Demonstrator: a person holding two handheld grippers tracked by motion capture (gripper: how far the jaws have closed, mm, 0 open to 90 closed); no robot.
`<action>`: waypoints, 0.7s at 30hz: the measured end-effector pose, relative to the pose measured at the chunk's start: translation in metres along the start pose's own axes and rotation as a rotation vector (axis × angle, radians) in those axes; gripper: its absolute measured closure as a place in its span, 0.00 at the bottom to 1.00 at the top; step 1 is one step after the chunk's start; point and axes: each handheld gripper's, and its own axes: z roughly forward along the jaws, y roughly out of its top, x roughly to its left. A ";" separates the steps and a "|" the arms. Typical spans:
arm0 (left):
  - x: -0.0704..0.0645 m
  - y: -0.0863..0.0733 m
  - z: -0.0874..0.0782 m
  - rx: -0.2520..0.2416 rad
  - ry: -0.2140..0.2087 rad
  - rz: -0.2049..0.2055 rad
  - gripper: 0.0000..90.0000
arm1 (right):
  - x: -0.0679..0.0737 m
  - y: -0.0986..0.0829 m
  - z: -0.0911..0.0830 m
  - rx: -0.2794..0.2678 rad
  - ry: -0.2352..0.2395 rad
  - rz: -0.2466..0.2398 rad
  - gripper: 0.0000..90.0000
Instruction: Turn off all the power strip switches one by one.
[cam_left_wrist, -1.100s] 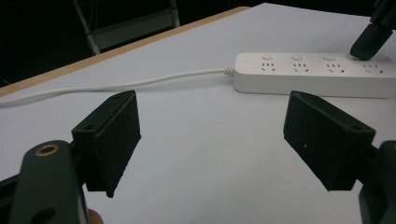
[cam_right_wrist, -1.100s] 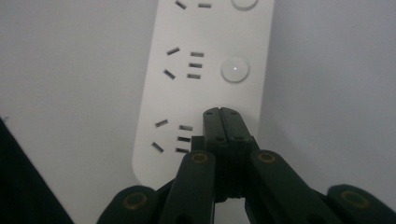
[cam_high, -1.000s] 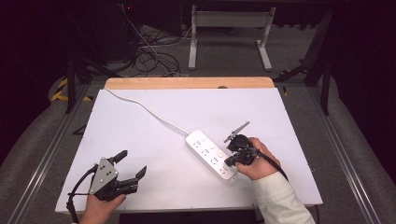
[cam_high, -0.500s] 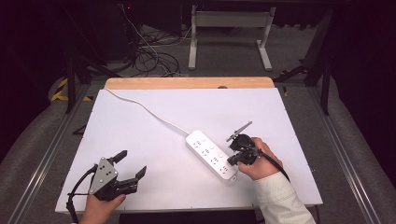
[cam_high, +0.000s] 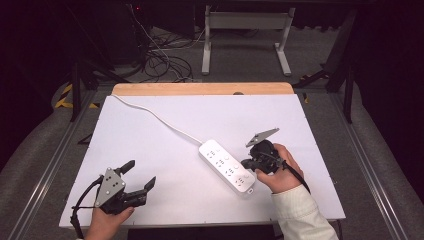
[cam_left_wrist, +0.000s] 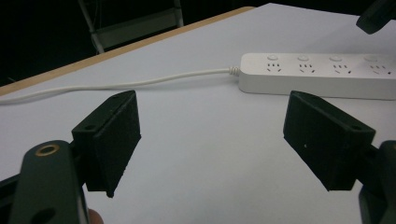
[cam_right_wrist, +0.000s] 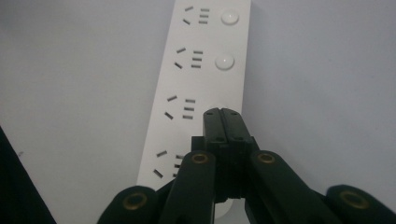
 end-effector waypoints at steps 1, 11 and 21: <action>0.000 0.000 0.000 -0.001 0.000 0.001 0.21 | 0.000 0.001 0.002 -0.003 -0.008 -0.010 1.00; -0.001 0.000 0.000 0.002 0.000 0.007 0.21 | 0.003 0.007 0.024 0.003 -0.004 -0.032 1.00; -0.001 0.000 0.000 0.002 -0.001 0.005 0.21 | -0.001 0.007 0.040 0.028 -0.003 -0.032 1.00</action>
